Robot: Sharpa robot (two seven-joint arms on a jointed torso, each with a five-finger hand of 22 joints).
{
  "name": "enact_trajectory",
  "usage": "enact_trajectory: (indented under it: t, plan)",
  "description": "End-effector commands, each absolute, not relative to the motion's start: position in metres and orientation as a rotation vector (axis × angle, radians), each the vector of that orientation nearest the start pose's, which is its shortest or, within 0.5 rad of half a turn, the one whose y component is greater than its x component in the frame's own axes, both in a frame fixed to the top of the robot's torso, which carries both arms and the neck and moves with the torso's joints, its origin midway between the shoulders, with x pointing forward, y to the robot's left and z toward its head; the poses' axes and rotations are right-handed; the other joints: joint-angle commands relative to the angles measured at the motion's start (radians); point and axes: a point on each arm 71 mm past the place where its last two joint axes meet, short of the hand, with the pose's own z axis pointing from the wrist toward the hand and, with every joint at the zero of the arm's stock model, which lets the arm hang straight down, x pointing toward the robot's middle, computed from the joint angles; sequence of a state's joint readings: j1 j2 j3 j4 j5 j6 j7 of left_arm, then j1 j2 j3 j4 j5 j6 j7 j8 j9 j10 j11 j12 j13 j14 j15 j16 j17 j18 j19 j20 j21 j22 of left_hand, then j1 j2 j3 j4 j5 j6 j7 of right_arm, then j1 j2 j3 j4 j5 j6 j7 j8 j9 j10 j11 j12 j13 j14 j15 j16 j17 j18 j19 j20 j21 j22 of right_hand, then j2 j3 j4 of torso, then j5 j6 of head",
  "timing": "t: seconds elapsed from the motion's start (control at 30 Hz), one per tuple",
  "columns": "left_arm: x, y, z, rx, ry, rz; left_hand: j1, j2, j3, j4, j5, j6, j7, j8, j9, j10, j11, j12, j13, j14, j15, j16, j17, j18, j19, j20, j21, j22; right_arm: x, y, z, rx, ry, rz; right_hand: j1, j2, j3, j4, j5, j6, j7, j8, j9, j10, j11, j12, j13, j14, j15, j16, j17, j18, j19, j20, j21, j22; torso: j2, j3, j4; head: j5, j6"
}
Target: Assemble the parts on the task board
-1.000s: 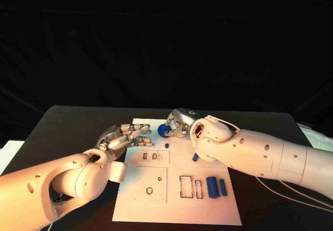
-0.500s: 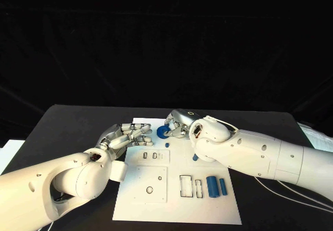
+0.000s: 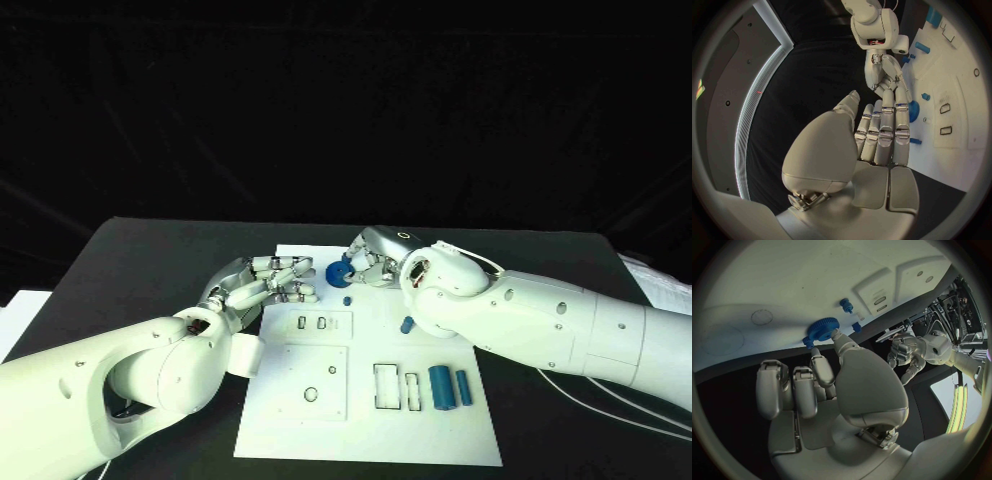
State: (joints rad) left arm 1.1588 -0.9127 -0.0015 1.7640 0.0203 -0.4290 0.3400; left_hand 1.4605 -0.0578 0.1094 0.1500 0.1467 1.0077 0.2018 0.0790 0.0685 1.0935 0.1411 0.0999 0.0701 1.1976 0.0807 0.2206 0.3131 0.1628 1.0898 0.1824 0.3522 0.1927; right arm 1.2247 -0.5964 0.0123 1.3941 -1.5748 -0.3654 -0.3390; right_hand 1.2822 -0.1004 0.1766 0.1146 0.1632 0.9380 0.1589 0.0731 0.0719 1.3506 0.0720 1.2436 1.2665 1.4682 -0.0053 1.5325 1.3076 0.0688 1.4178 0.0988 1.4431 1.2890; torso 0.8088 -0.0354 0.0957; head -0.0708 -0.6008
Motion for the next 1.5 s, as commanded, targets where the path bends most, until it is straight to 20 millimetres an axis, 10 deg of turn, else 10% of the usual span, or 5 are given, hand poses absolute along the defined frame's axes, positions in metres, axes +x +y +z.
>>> enact_trajectory:
  t: [0.03, 0.43, 1.0, 1.5]
  plan:
    - [0.441, 0.178, -0.167, -1.184, 1.479, -1.608, 0.007, 0.000, -0.001, -0.007, -0.003, -0.002, 0.005, -0.003, 0.001, -0.003, 0.005, -0.004, -0.001, -0.007, 0.002, -0.002, 0.001, 0.013, -0.009, -0.001, 0.006, 0.002, 0.512, -0.132, -0.149, -0.066, 1.473, 0.650, 0.006, 0.006, -0.005, -0.003, 0.013, 0.008, 0.000, 0.003, 0.001, 0.010, -0.001, 0.008, 0.007, 0.085, 0.003, 0.002, 0.183, -0.010, 0.003, 0.006, 0.000, 0.002, -0.001, 0.0001, -0.0023, 0.000, 0.001]
    - [0.444, 0.183, -0.168, -1.185, 1.472, -1.602, 0.008, 0.000, 0.000, -0.009, -0.003, -0.003, 0.005, -0.004, 0.001, -0.004, 0.006, -0.006, -0.002, -0.007, 0.003, -0.003, 0.002, 0.013, -0.010, -0.001, 0.007, 0.002, 0.496, -0.220, -0.135, 0.032, 1.484, 0.844, 0.054, 0.017, 0.005, -0.034, 0.036, 0.018, -0.001, 0.003, 0.001, 0.008, -0.003, 0.007, 0.008, 0.088, 0.000, 0.008, 0.196, -0.012, 0.007, 0.003, 0.004, 0.011, -0.010, 0.0105, -0.0254, 0.010, 0.008]
    - [0.451, 0.184, -0.173, -1.185, 1.466, -1.602, 0.009, 0.003, 0.002, -0.011, -0.003, -0.001, 0.004, -0.004, 0.001, -0.002, 0.004, -0.006, -0.001, -0.007, 0.002, -0.004, 0.004, 0.013, -0.011, -0.001, 0.008, 0.004, 0.506, -0.302, -0.157, 0.112, 1.539, 0.768, 0.071, 0.010, 0.001, -0.054, 0.028, 0.020, 0.000, 0.000, 0.000, 0.005, -0.002, 0.002, 0.004, 0.089, 0.001, 0.011, 0.203, -0.013, 0.010, 0.003, 0.006, 0.016, -0.018, 0.0327, -0.0356, -0.004, 0.002]
    - [0.452, 0.184, -0.175, -1.188, 1.468, -1.599, 0.009, 0.003, 0.002, -0.011, -0.003, -0.001, 0.004, -0.004, 0.001, -0.002, 0.004, -0.006, -0.001, -0.007, 0.002, -0.004, 0.004, 0.013, -0.011, -0.001, 0.008, 0.004, 0.513, -0.314, -0.184, 0.147, 1.596, 0.736, 0.074, 0.004, -0.010, -0.063, 0.010, 0.008, 0.002, -0.006, -0.003, -0.001, 0.000, -0.007, -0.003, 0.090, 0.003, 0.012, 0.206, -0.012, 0.007, 0.004, 0.004, 0.012, -0.018, 0.0302, -0.0340, -0.005, -0.007]
